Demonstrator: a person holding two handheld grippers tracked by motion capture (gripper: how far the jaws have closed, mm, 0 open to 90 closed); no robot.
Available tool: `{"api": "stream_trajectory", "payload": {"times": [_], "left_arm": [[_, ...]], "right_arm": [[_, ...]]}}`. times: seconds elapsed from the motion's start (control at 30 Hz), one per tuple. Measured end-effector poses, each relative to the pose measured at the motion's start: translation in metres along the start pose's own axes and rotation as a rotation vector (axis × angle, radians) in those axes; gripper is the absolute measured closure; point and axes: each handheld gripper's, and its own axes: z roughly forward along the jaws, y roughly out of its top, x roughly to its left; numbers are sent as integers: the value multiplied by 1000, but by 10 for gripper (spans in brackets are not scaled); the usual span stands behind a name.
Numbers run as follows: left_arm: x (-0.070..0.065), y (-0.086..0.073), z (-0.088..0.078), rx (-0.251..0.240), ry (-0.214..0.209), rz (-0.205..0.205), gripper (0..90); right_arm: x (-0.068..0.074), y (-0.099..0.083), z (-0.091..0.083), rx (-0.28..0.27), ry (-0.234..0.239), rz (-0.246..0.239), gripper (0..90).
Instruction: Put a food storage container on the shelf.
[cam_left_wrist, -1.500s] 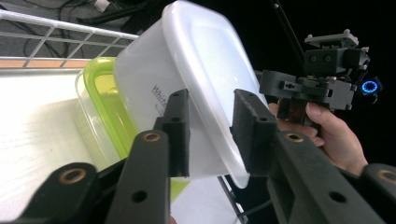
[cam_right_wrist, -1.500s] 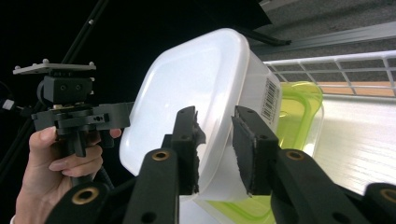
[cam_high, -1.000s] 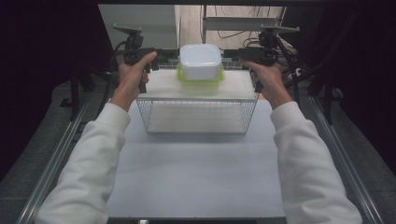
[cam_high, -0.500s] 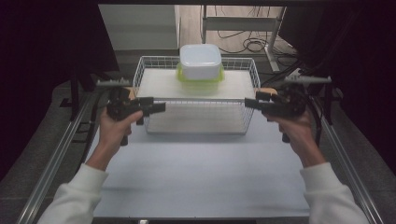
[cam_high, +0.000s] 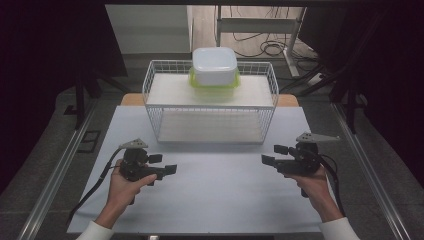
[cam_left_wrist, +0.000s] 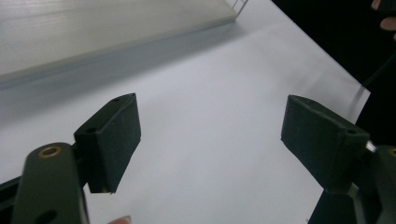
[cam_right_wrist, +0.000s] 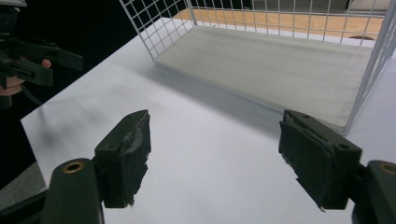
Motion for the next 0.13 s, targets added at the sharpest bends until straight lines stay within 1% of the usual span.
{"api": "stream_trajectory", "payload": {"times": [0.07, 0.13], "left_arm": [[1, 1, -1, -10, 4, -9, 191], [3, 2, -1, -11, 22, -9, 189]], "right_arm": [[1, 0, 0, -15, -4, -11, 234], [1, -1, 0, -14, -16, -26, 221]]}}
